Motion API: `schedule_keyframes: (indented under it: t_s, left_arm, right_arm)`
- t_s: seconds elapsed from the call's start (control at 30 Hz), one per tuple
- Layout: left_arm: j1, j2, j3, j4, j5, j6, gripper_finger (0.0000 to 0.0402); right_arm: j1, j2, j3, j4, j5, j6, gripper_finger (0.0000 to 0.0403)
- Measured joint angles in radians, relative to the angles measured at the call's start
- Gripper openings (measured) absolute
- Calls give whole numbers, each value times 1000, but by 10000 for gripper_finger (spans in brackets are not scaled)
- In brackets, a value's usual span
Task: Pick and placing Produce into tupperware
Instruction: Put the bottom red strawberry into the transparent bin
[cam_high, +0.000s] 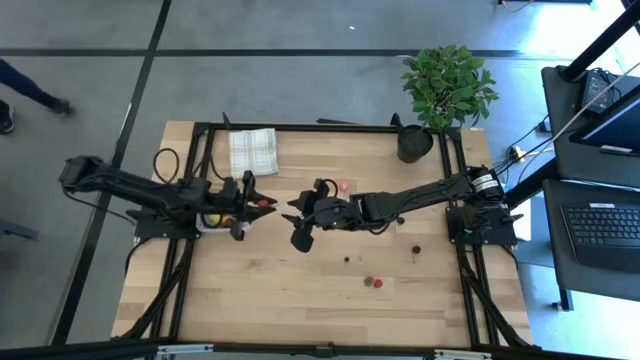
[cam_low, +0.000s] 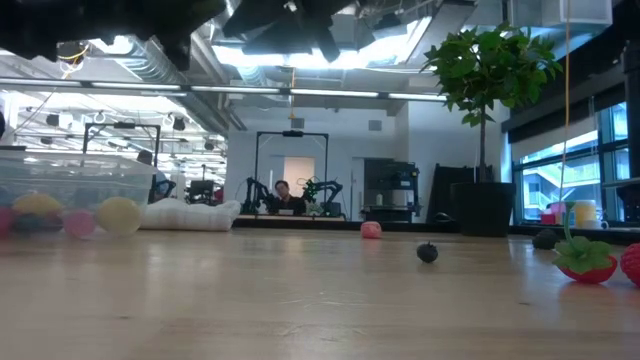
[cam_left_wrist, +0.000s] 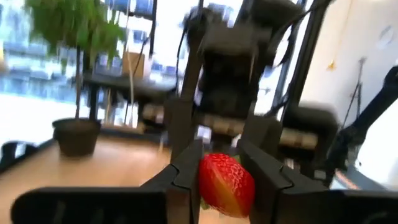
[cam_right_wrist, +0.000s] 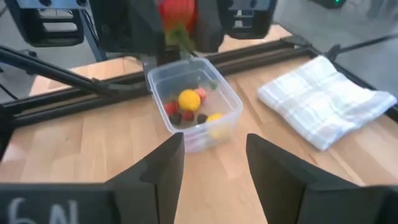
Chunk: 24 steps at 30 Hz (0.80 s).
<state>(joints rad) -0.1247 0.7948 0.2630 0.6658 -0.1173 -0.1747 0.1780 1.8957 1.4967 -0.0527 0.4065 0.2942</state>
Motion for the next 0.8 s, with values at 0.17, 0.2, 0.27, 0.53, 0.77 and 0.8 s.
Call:
schedule_keyframes:
  t_s: [0.17, 0.2, 0.27, 0.53, 0.77, 0.8]
  left_arm:
    - [0, -139, 0, -303, 0, -106, 84]
    - [0, -164, 0, -357, 0, -122, 80]
    - [0, -213, 0, -456, 0, -151, 77]
    - [0, -369, 0, -855, 0, -349, 82]
    - [0, -405, 0, -1024, -21, -443, 77]
    - [0, -406, 0, -1031, -18, -449, 77]
  right_arm:
    - [0, 0, 0, -12, 0, 15, 173]
    - [0, 0, 0, -12, 0, 15, 172]
    - [0, 0, 0, -13, 0, 15, 170]
    - [0, 0, 0, -13, 0, 14, 169]
    - [-5, 0, 0, -13, 0, 13, 169]
    - [-6, 0, 0, -13, 0, 13, 169]
